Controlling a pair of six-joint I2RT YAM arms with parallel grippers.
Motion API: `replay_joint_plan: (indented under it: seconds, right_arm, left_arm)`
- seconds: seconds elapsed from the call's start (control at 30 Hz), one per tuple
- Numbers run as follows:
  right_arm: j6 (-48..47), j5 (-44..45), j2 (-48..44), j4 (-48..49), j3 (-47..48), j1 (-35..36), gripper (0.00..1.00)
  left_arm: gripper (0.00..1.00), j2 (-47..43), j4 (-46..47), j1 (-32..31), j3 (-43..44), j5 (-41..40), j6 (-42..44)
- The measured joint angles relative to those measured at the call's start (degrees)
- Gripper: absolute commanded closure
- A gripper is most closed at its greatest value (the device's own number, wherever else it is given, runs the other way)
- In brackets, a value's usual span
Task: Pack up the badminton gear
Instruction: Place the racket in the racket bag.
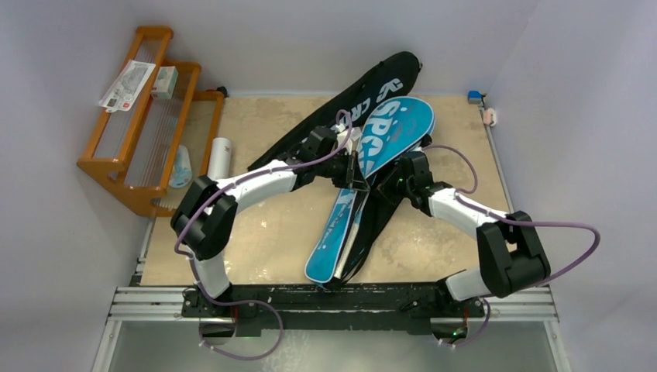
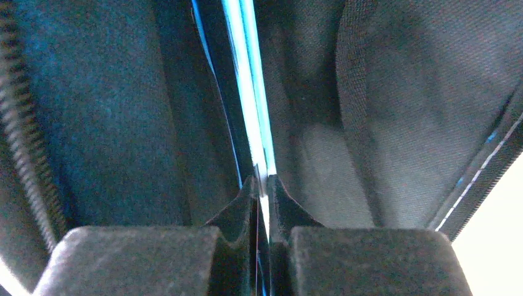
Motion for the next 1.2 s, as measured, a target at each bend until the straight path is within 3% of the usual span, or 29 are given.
replay_joint_plan:
  seconds: [0.4, 0.5, 0.63, 0.73, 1.03, 1.2]
  right_arm:
    - [2.54, -1.81, 5.51, 13.42, -1.60, 0.94, 0.99]
    - [2.51, -2.82, 8.59, 16.02, -1.60, 1.18, 0.88]
    - [1.05, -2.82, 11.93, 18.36, -1.79, 1.77, 0.52]
    - [-1.01, -1.11, 12.00, 18.08, -3.02, 1.68, 0.40]
    - [-4.37, 1.33, 4.55, 11.63, -4.46, 0.85, 0.41]
    - [-6.27, 6.01, 3.82, -0.17, -0.02, 0.85, 0.44]
  left_arm:
    - [1.00, 0.63, 7.65, 0.46, -2.80, 4.39, -4.04]
    - [1.00, 1.27, 6.34, 0.68, -2.78, 3.06, -3.13]
    - [0.92, 1.92, 1.18, 0.52, -2.01, -1.07, 0.20]
    - [0.82, 1.92, -1.64, -0.50, -1.66, -4.22, 2.21]
    - [0.76, 1.92, -5.27, -2.97, -3.48, -12.50, 5.55]
    - [0.75, 1.95, -7.39, -3.02, -4.09, -15.67, 7.32]
